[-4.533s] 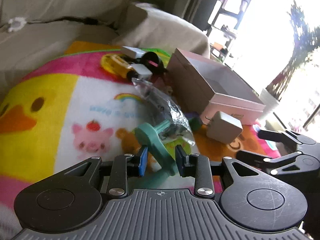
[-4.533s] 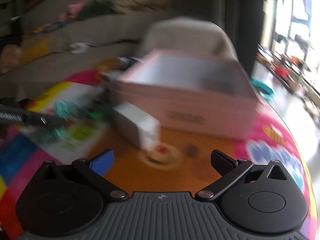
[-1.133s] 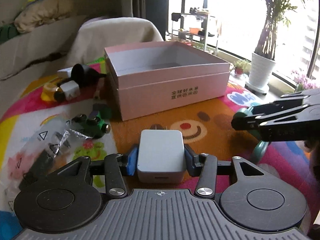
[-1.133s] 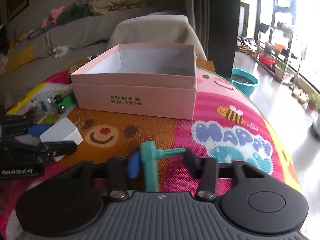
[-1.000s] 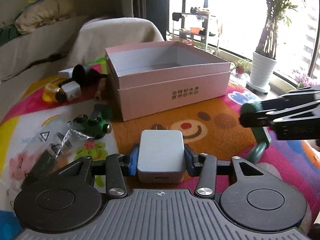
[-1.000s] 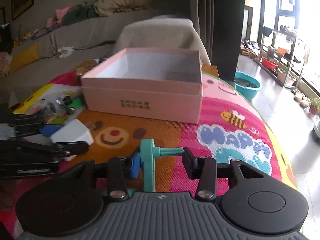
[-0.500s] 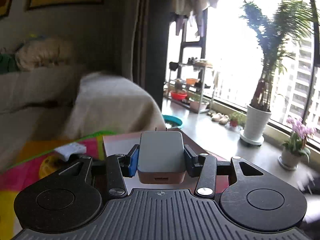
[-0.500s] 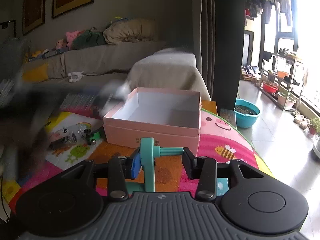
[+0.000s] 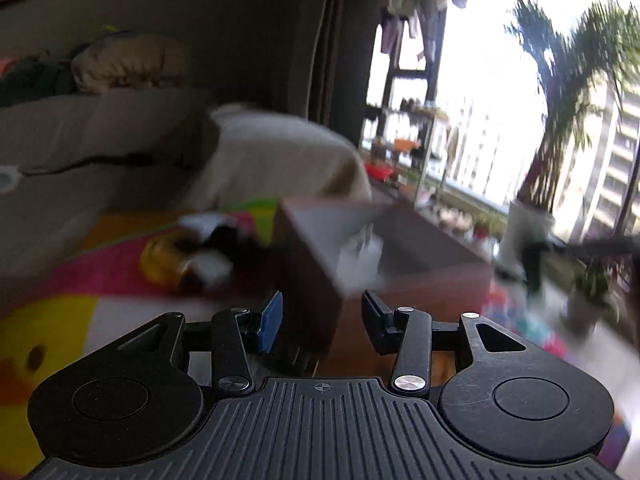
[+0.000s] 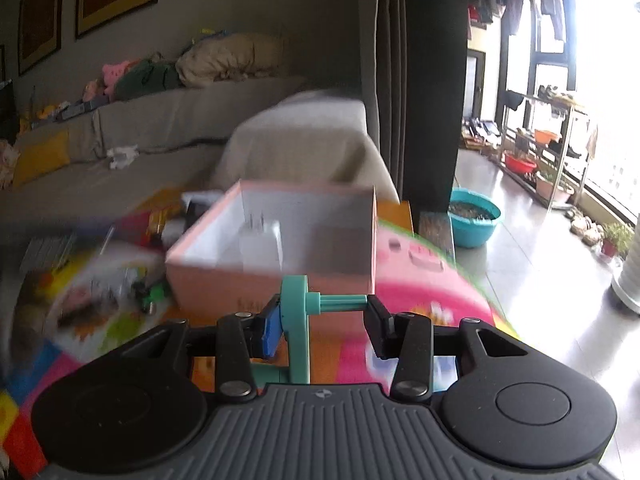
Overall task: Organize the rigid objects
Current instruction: 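Lower the charger and crank toy into the pink box and open both grippers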
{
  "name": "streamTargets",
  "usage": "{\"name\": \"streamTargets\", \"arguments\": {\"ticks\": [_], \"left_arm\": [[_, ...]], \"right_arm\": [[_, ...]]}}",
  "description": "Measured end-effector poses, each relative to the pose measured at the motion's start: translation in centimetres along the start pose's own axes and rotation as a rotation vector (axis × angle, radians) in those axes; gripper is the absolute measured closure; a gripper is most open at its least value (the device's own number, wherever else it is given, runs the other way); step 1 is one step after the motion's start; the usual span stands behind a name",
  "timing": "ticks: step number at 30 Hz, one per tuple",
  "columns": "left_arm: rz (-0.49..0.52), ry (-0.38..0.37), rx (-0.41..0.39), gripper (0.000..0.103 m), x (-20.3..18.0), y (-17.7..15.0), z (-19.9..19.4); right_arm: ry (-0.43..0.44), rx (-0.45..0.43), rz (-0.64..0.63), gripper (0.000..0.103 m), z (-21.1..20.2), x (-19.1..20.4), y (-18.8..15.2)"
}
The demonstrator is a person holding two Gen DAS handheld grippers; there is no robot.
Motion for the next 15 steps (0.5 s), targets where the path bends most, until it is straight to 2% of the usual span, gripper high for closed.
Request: {"name": "streamTargets", "arguments": {"ticks": [3, 5, 6, 8, 11, 15], "left_arm": [[0.027, 0.029, 0.053, 0.055, 1.2, -2.1, -1.4], [0.035, 0.072, 0.062, 0.055, 2.1, -3.0, -2.4], [0.042, 0.094, 0.058, 0.055, 2.6, -3.3, -3.0], [0.06, 0.137, 0.053, 0.055, 3.5, -3.6, -3.6], [0.046, 0.16, 0.06, 0.055, 4.9, -4.0, -4.0], [0.042, 0.17, 0.072, 0.055, 5.7, -4.1, -3.5]], "right_arm": [[-0.005, -0.017, 0.012, 0.061, 2.5, -0.3, 3.6], [-0.012, -0.026, 0.016, 0.06, 4.7, -0.4, 6.1], [-0.019, -0.025, 0.008, 0.056, 5.6, -0.3, 6.9], [-0.058, -0.007, -0.015, 0.035, 7.4, 0.4, 8.0], [-0.05, 0.011, -0.036, 0.033, 8.1, 2.1, 7.5], [-0.02, 0.027, -0.101, 0.031, 7.0, 5.0, 4.3]]}}
Point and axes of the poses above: each gripper's, at about its wrist camera, not at the fingertips, and z roughly the way its jaws point, x to its left, y to its top, the point moved 3 cm from there along z, roughly the way its jaws point, and after that the axes turned 9 degrees about -z, right-handed, at the moved point
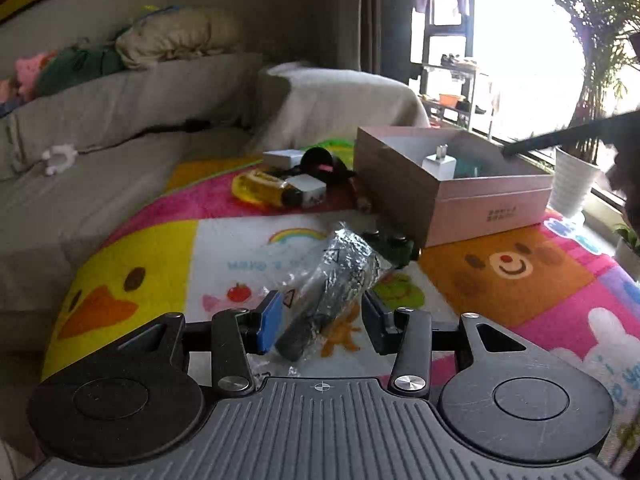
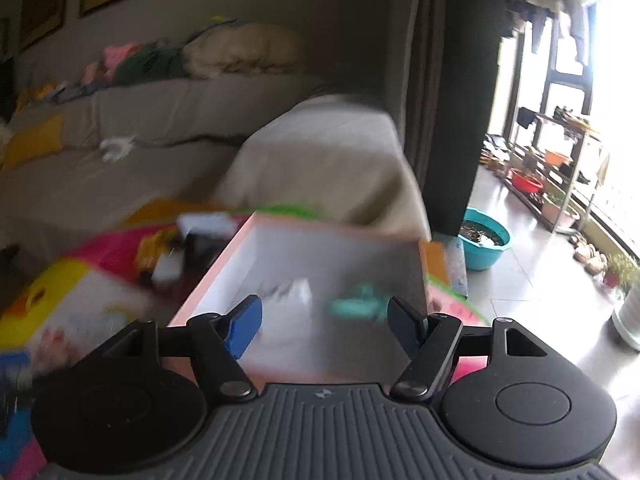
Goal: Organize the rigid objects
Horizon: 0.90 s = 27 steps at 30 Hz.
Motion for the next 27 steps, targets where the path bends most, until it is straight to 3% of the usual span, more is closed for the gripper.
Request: {"name": "streamTargets", "arguments": {"ticks": [8, 12, 16, 19, 22, 25, 27], "left_arm": [[0.059, 0.042, 0.058, 0.052, -1.1, -0.2, 2.7], [0.038, 0.012, 0.053, 0.051, -1.4, -0.3, 2.7], [0.015, -0.05, 0.053, 0.051, -1.7, -0.3, 2.9], [-0.033, -0.047, 0.047, 0.052, -1.2, 0.0, 3.2], [-0.076, -0.063, 0.048, 0.053, -0.1, 0.8, 3.5], [-0.183, -0.196, 0.093, 0.054, 1.4, 3.2, 3.6], [-0.214, -0.243, 0.082, 0.054, 2.5, 5.7, 3.6]], "right_arm": [[0.017, 0.072, -0.115, 0.028, -3.3, 4.2, -7.4], [0.02, 0.078, -0.153, 0.026, -4.5, 5.0, -9.4], [0.045, 0.086, -0.131, 0.026, -4.4, 5.0, -9.3], [0.08, 0.085, -0.082, 0.026, -3.9, 4.7, -7.1], [0.127, 0.085, -0.023, 0.024, -2.7, 4.2, -2.6], [0.136, 0.095, -0.004, 0.021, -0.1, 4.1, 3.3], [0.167, 0.098, -0.028, 0.018, 2.4, 4.9, 7.6]]}}
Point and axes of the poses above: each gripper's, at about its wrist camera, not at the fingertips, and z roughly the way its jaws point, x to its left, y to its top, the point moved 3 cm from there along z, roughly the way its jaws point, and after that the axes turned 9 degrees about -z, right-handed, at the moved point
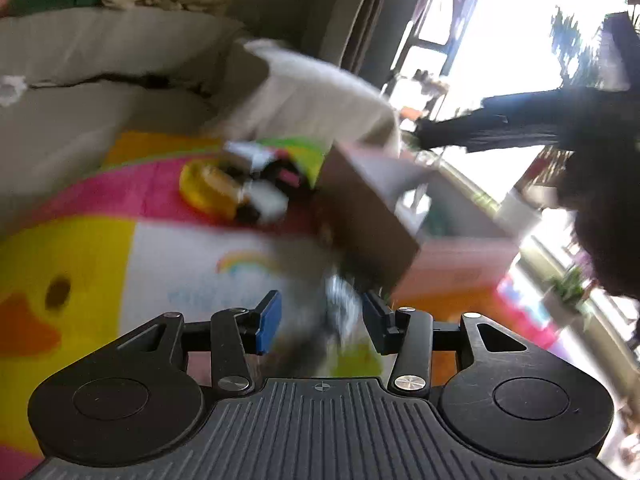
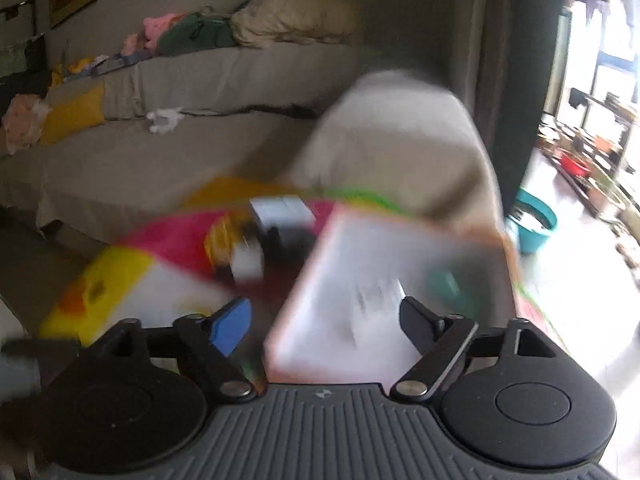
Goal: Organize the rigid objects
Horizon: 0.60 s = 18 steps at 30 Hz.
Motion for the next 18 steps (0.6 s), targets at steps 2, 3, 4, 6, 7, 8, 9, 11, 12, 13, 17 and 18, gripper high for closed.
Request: {"name": "streamTargets", "arguments": {"ticks": [2, 3, 4, 6, 7, 8, 9, 11, 12, 13, 17, 18], "left_arm": [[0.009, 0.017, -0.035, 0.054, 0.5, 2.4, 0.2], [0.005, 0.035, -0.056, 0.054, 1.0, 3.7, 0.6], [-0.008, 0.056, -0.079, 0.054, 1.6, 5.0, 1.3], [-0.056, 0.109, -0.114, 0.054, 3.5, 7.2, 3.5], [-0.088, 0.13, -0.114, 0.054, 4.6, 8.0, 4.7], [-0.124, 0.141, -0.104, 0.054, 5.8, 8.7, 6.1], [-0.158, 0.138, -0.093, 0.054, 6.8, 9.1, 7.3], [-0.196, 0.119, -0.078, 0.055, 8.3, 9.4, 9.0], [-0.201, 0.112, -0.074, 0.055, 8.7, 9.5, 9.5], [-0.2, 0.101, -0.069, 0.055, 9.3, 9.5, 10.1], [-0.221, 0.048, -0.044, 0.063, 10.5, 9.4, 12.1], [-0.235, 0.035, -0.041, 0.064, 10.9, 9.4, 12.3]], "right_arm": [[0.006, 0.026, -0.02, 0.018, 2.9, 0.6, 3.8], [0.017, 0.056, -0.027, 0.018, 4.9, 1.0, 5.6], [0.036, 0.09, -0.031, 0.018, 7.0, 1.3, 7.3], [0.058, 0.16, -0.02, 0.018, 11.9, 2.1, 10.2], [0.05, 0.188, -0.011, 0.018, 14.1, 2.4, 11.1], [0.035, 0.218, -0.003, 0.018, 16.7, 2.7, 11.9], [0.02, 0.244, 0.001, 0.019, 19.1, 2.9, 12.6], [-0.015, 0.295, 0.012, 0.023, 23.1, 2.8, 13.1], [-0.03, 0.324, 0.025, 0.024, 24.9, 2.5, 13.2], [-0.044, 0.35, 0.039, 0.027, 26.2, 2.3, 13.2], [-0.039, 0.421, 0.074, 0.054, 28.7, 1.0, 12.6], [-0.018, 0.442, 0.076, 0.057, 28.5, 1.0, 12.1]]}}
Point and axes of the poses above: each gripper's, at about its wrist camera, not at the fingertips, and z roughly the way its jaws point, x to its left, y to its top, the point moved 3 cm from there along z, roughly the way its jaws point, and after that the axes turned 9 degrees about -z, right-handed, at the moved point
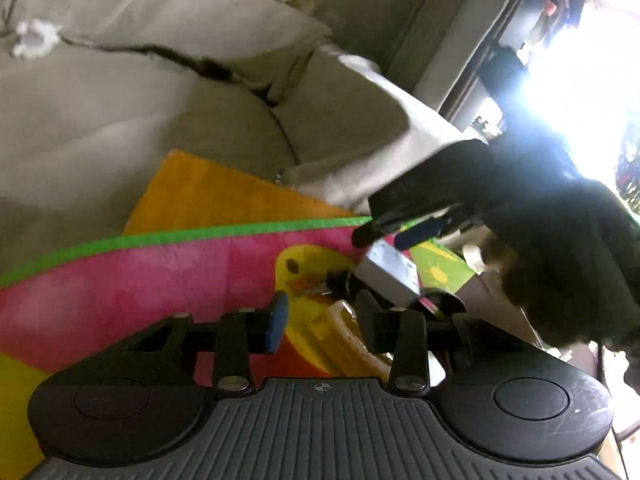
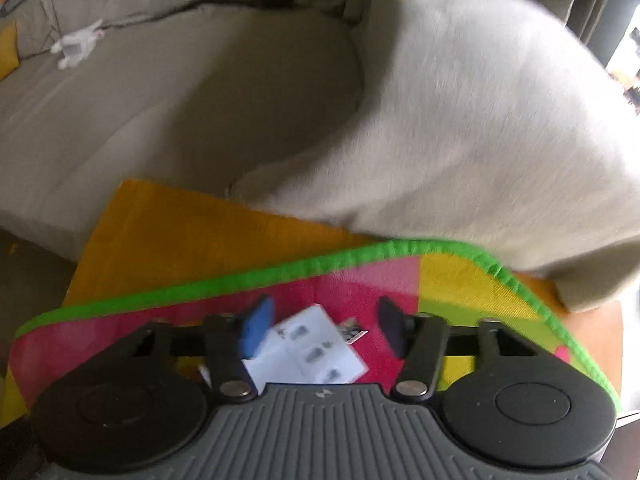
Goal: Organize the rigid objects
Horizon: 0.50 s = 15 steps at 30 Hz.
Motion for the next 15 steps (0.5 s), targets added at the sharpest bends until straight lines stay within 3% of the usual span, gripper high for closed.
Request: {"name": "streamTargets", "arguments": {"ticks": [4, 12, 15], "left_arm": [[-0.059, -0.034, 0.005, 0.064, 0.9, -0.2, -0.5], [-0.043, -0.068, 0.033, 0.069, 1.5, -2.4, -3.5], [-0.026, -0.066, 0.053, 0.074, 1.5, -4.1, -4.9]], "right_arm": [[0.034, 0.005, -0.071, 0.057, -0.4, 1.0, -1.5], [0.028, -0.005, -0.22, 0.056, -3.7, 5.9, -7.2], [0.024, 0.007, -0.204, 0.056, -4.9, 6.7, -9.8]]}}
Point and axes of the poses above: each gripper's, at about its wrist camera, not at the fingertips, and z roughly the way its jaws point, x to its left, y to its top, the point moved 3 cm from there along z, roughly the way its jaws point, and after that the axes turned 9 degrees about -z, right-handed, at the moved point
